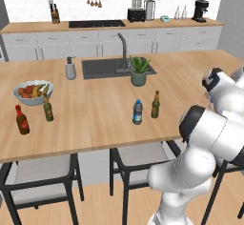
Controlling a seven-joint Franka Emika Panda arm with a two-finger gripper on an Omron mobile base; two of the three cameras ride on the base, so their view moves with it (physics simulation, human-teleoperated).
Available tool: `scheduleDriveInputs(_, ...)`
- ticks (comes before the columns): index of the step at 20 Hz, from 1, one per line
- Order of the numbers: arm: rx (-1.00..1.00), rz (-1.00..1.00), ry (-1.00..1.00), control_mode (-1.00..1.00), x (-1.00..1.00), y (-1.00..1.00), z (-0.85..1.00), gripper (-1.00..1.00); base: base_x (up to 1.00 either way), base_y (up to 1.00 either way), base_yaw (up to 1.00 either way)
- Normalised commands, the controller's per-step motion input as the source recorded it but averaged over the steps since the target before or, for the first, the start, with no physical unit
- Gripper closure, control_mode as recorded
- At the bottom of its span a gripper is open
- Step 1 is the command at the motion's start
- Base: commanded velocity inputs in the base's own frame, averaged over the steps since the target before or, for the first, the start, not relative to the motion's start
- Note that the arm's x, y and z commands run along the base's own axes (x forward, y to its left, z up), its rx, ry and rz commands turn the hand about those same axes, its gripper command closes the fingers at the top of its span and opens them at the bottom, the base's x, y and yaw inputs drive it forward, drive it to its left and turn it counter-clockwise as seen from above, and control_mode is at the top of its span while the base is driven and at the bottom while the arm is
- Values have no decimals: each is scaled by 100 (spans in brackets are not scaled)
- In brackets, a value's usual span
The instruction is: Move the plastic bottles in the middle to the plastics group, and the glass bottles in the middle to the glass group.
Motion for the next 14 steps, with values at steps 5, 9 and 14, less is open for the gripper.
scheduleDriveInputs(5, 0, 5, 20, -100, -33, 90, 78, -100, 0, 0, 0)
scheduleDriveInputs(9, 0, 8, 20, -100, -22, 92, 65, -100, 0, 0, 0)
scheduleDriveInputs(14, 0, 11, 3, -100, -57, 94, 30, -100, 0, 0, 0)
